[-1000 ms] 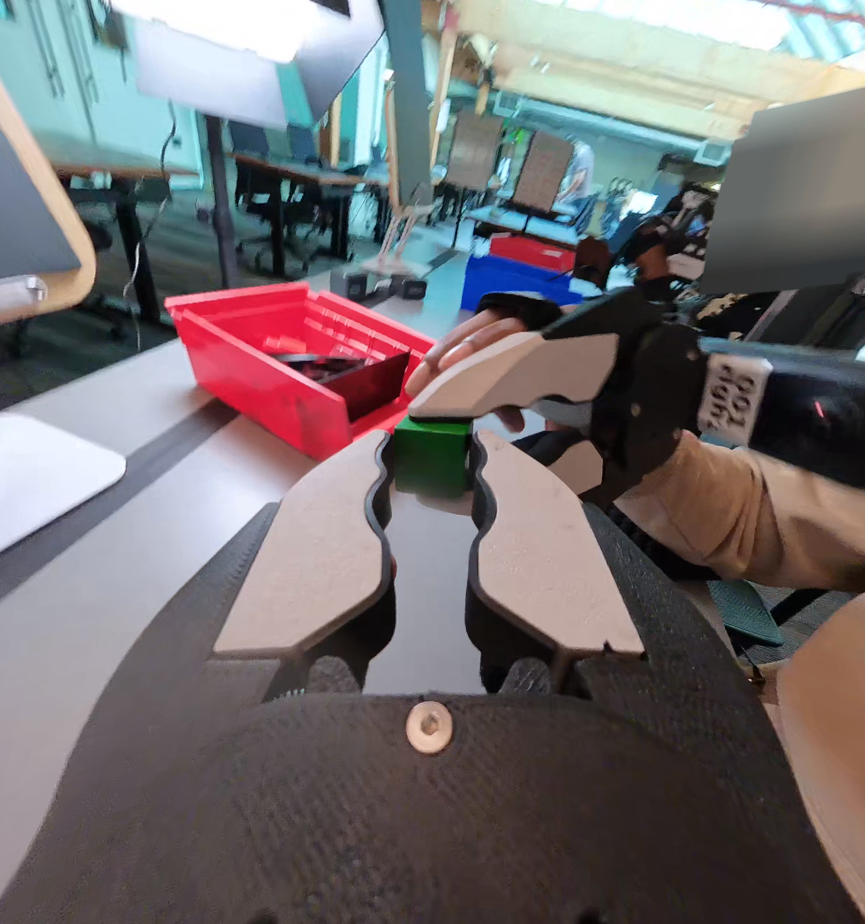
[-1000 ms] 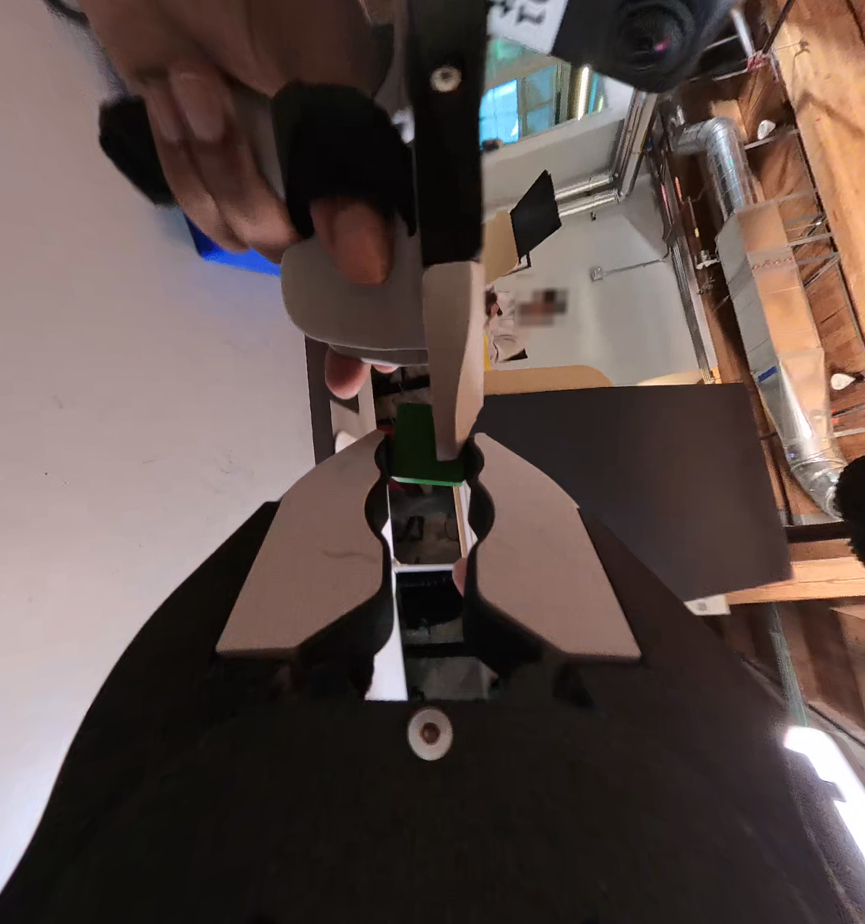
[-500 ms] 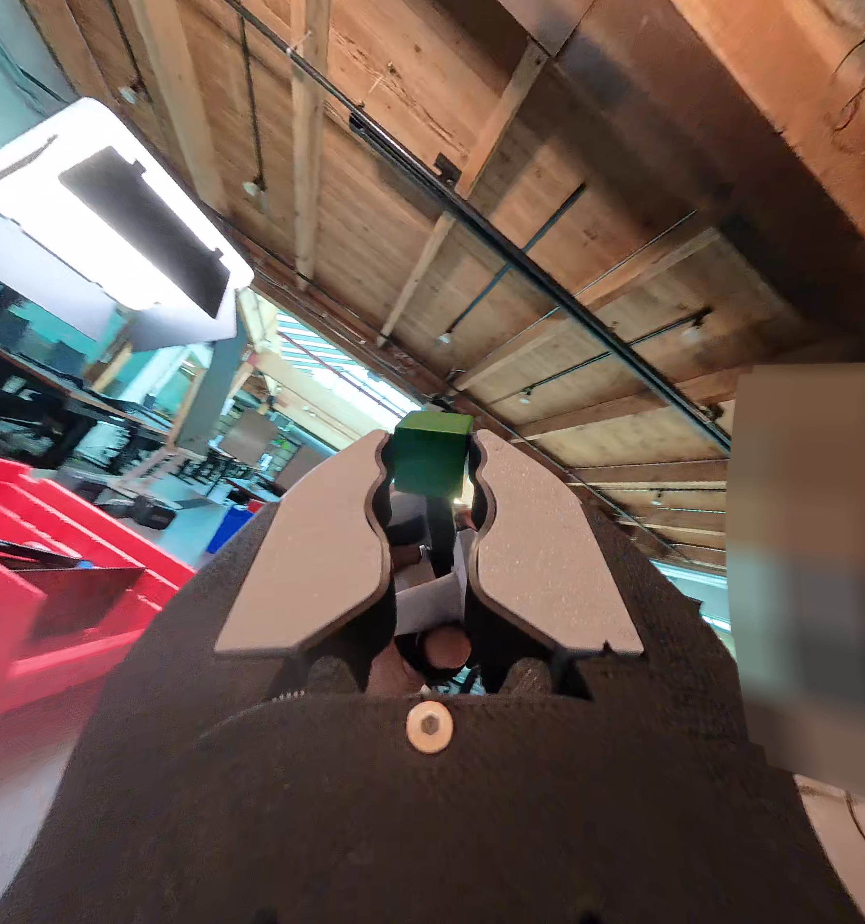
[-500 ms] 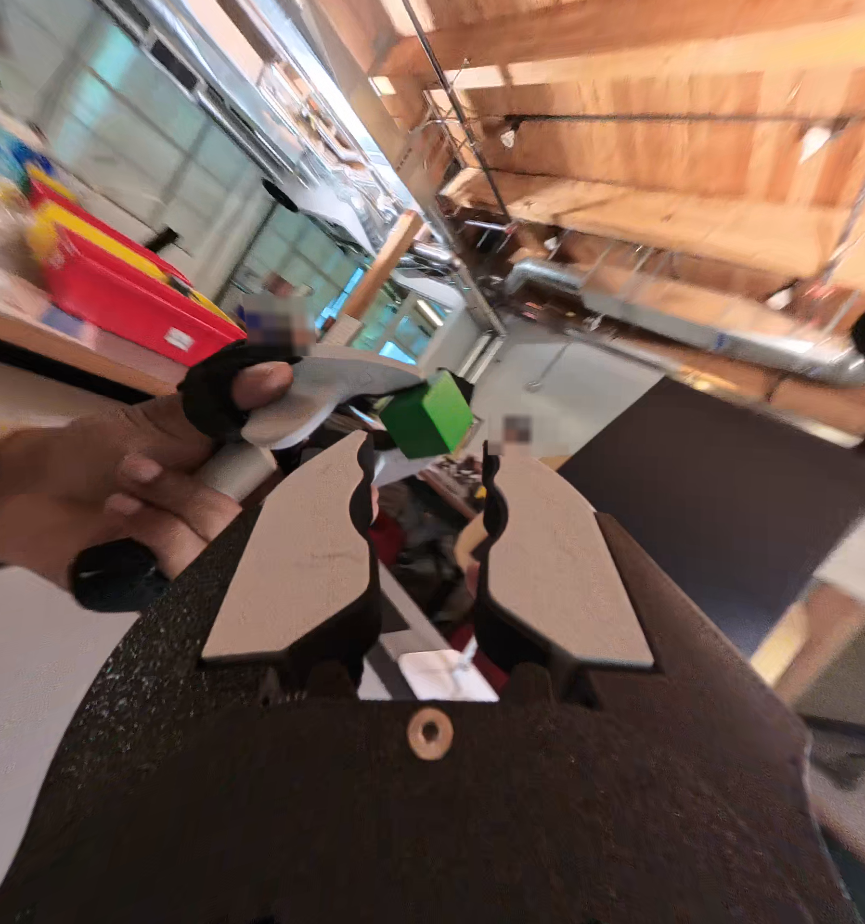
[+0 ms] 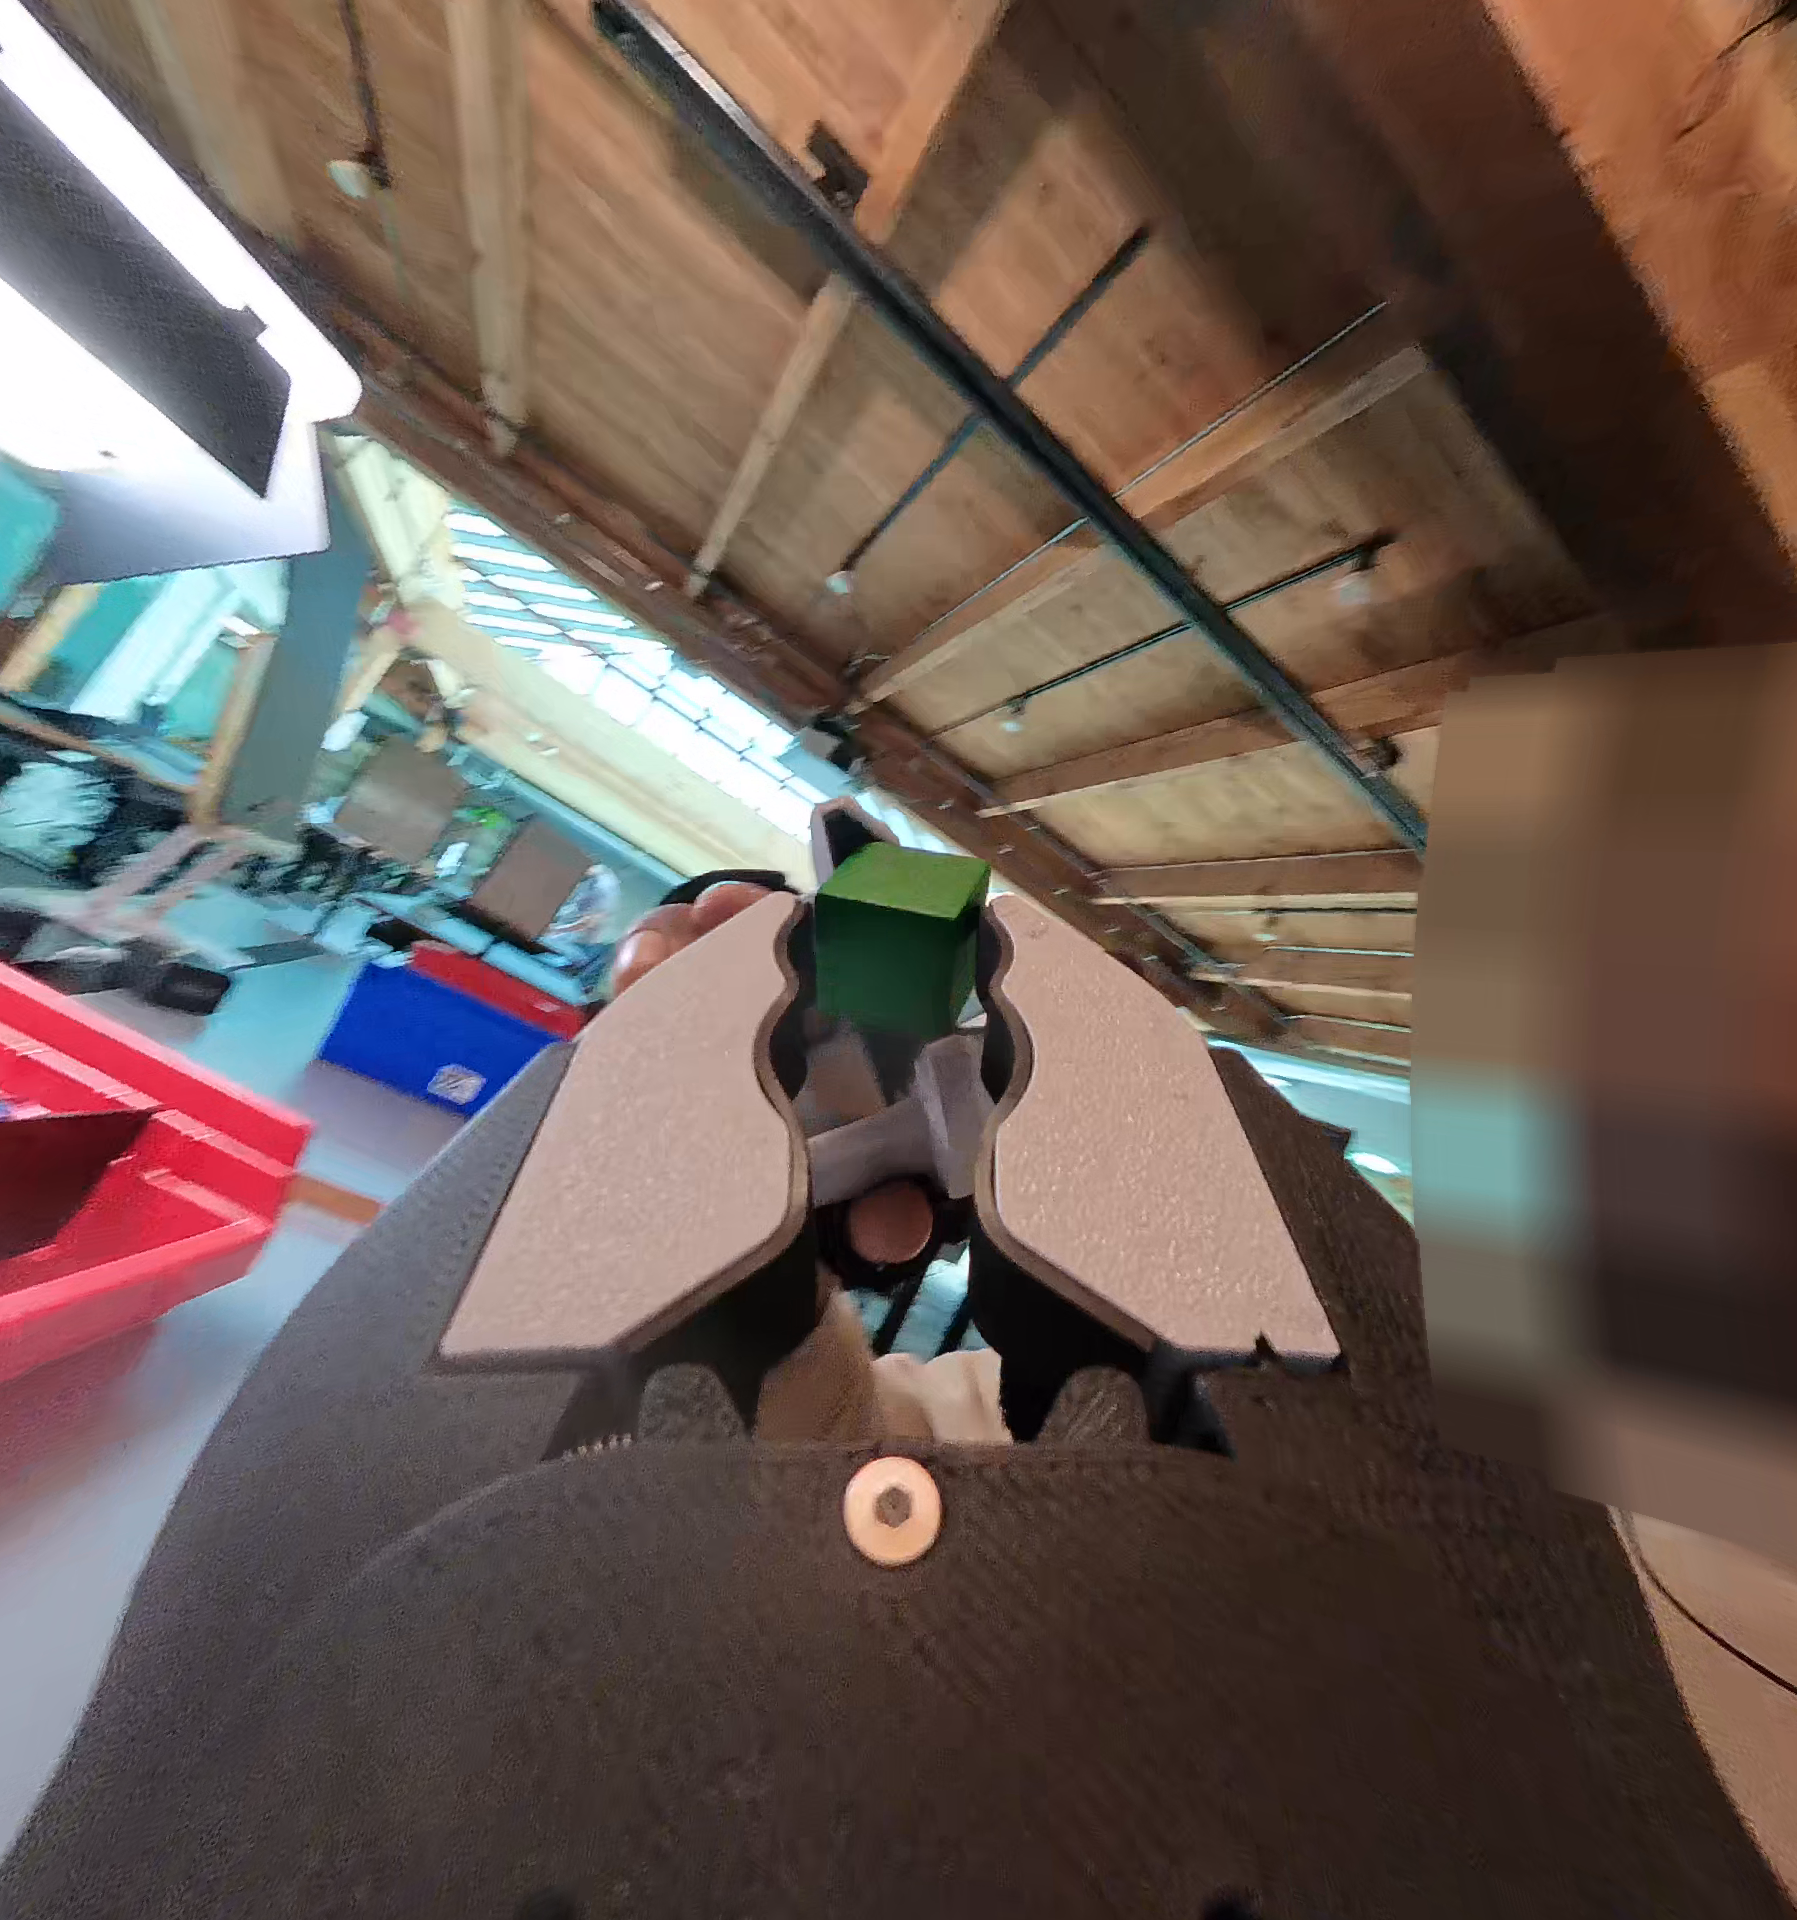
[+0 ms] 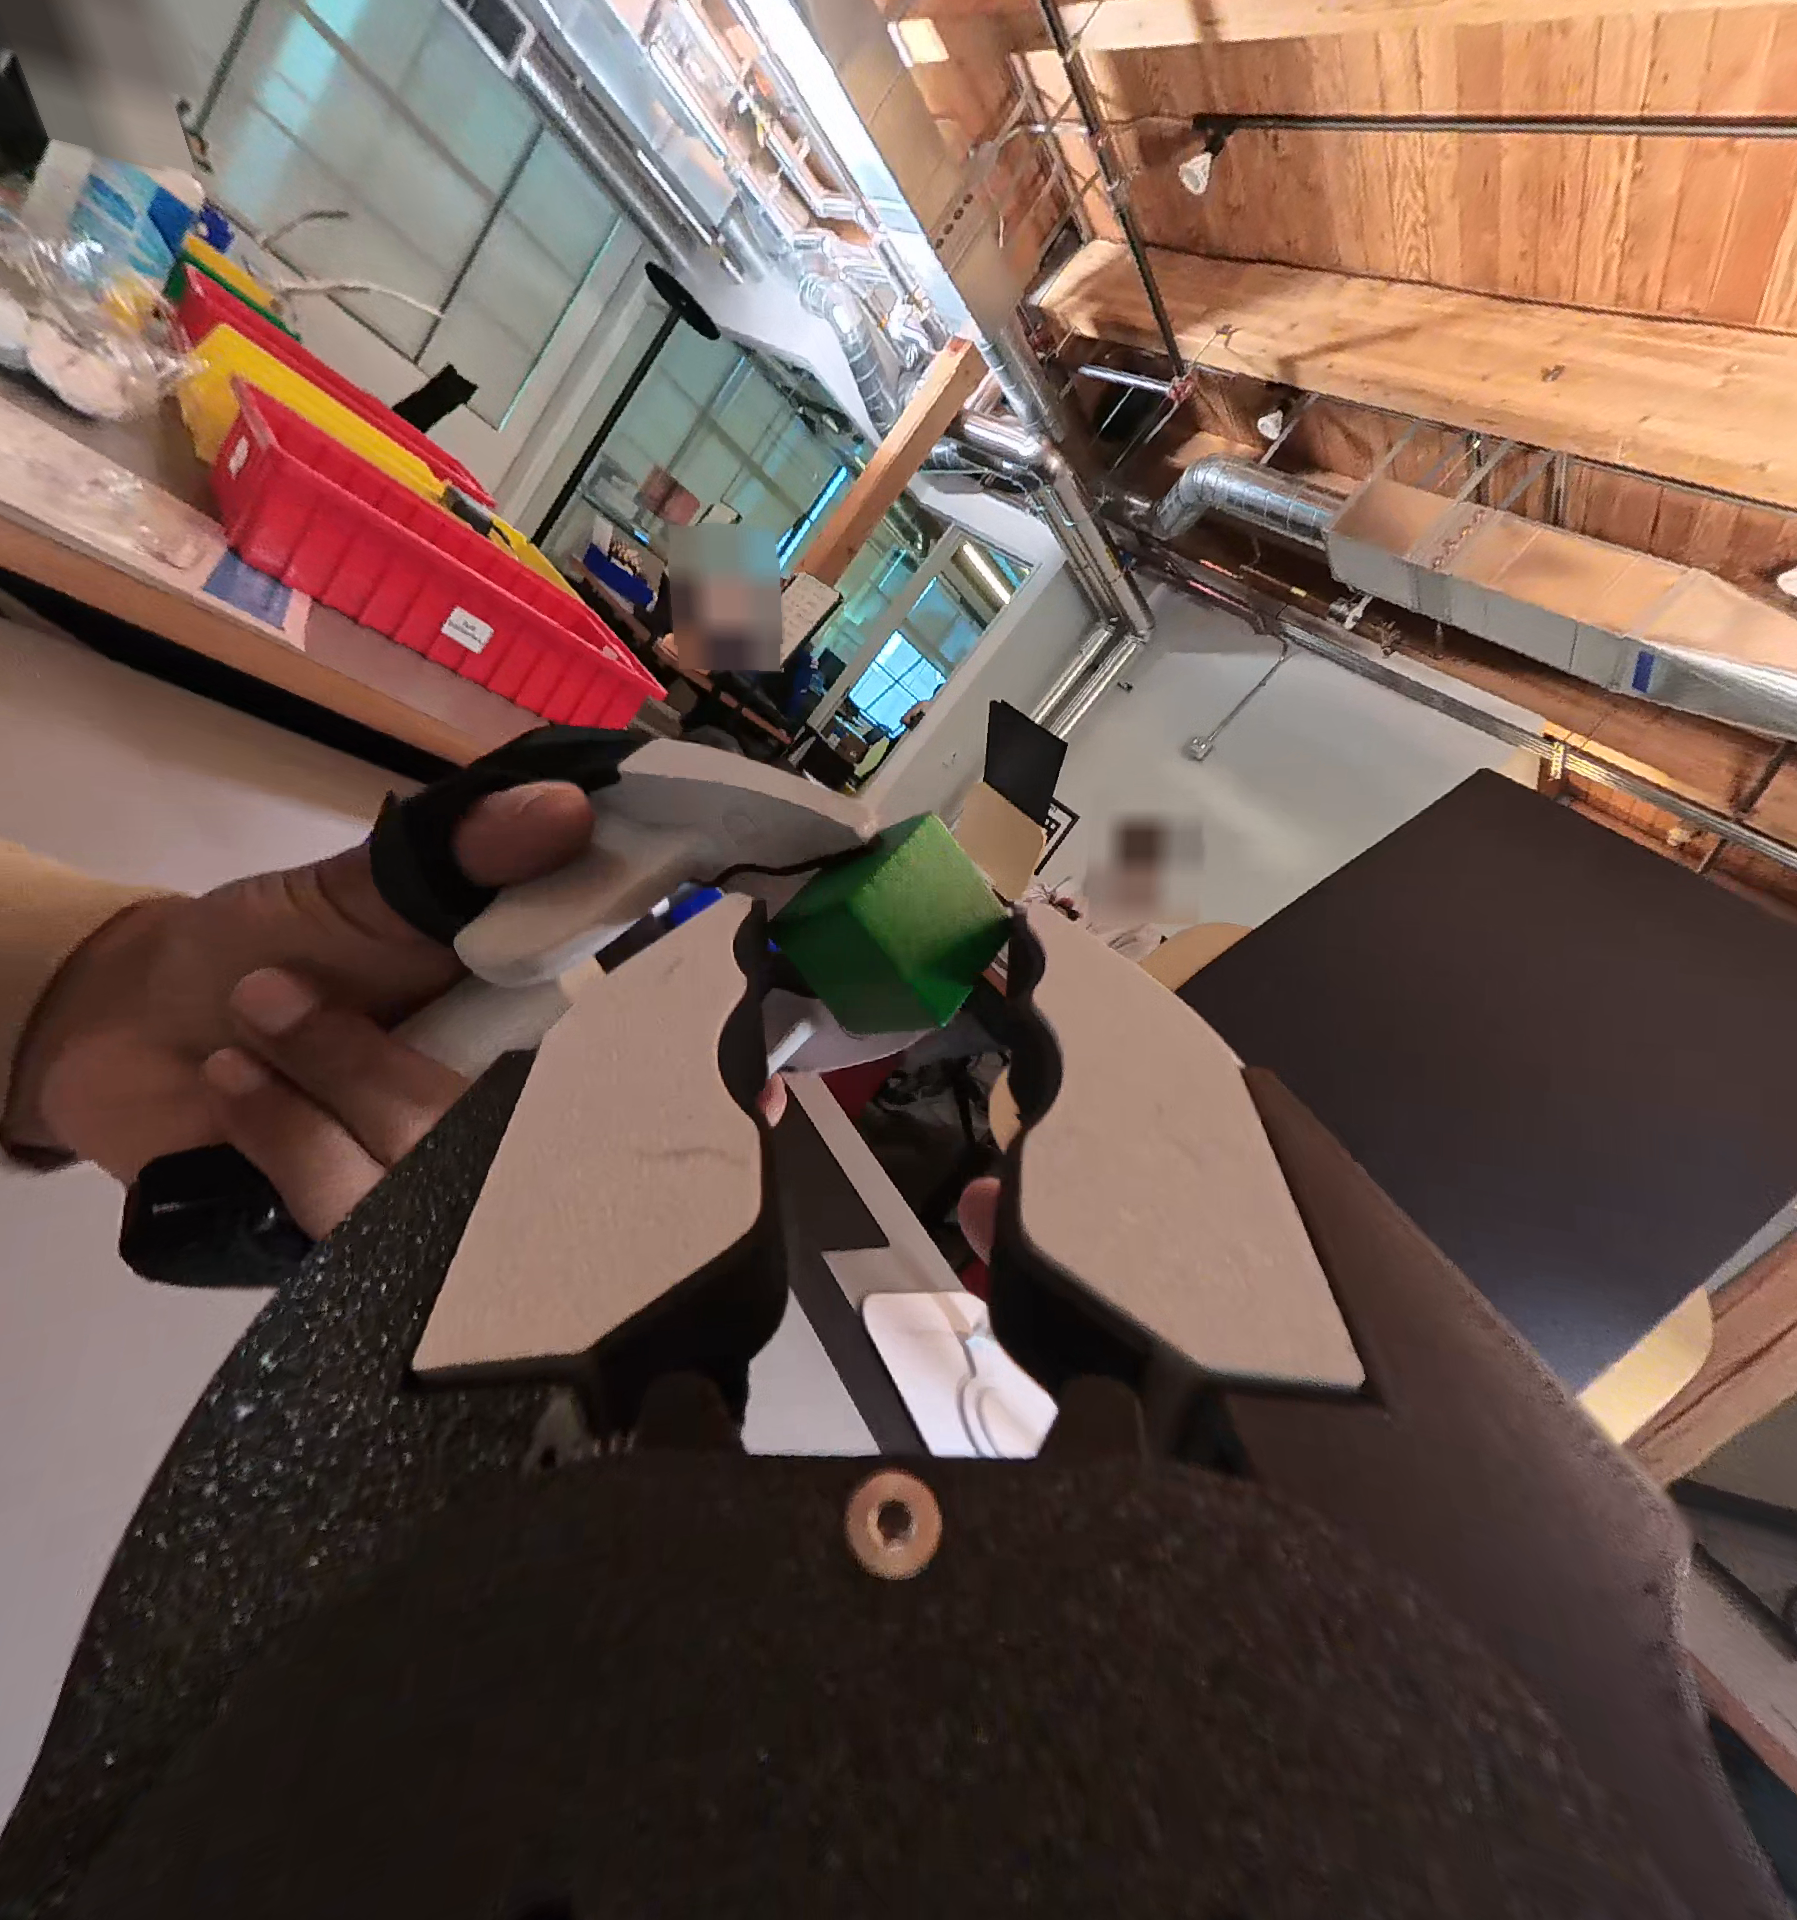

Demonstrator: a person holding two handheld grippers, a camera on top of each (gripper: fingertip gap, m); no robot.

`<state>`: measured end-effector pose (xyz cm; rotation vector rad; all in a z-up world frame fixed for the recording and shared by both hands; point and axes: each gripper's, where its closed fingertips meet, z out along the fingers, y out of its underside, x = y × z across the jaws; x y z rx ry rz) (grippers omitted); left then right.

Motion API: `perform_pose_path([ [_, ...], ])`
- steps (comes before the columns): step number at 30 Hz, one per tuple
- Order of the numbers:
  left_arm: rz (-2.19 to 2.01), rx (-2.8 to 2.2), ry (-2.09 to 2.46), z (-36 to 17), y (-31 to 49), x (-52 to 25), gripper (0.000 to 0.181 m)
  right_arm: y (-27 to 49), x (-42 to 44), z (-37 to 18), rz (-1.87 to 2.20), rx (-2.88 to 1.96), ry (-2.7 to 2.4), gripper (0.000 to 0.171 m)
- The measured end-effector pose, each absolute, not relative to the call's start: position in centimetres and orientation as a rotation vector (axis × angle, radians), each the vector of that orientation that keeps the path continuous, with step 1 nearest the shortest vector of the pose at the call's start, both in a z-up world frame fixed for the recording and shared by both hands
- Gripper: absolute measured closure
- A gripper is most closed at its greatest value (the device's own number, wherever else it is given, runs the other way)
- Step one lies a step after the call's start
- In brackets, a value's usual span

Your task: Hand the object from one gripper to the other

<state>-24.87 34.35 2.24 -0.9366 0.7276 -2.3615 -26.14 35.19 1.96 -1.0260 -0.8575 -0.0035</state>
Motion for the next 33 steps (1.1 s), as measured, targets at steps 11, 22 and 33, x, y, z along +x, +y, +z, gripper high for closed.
perform_pose_path([
  [11,-1.624,-1.276,0.945,-0.9,37.7,-23.5,0.129,37.7,-24.5,-1.8,-0.425,-1.177,-1.104,0.128],
  [22,-1.692,-1.255,0.968,-0.7,38.7,-25.0,0.139,36.1,-24.2,0.3,-0.362,-1.105,-1.071,0.128],
  [33,-1.013,-1.217,1.208,-2.4,36.8,-23.0,0.144,37.9,-24.4,-2.5,-0.545,-1.171,-1.157,0.127],
])
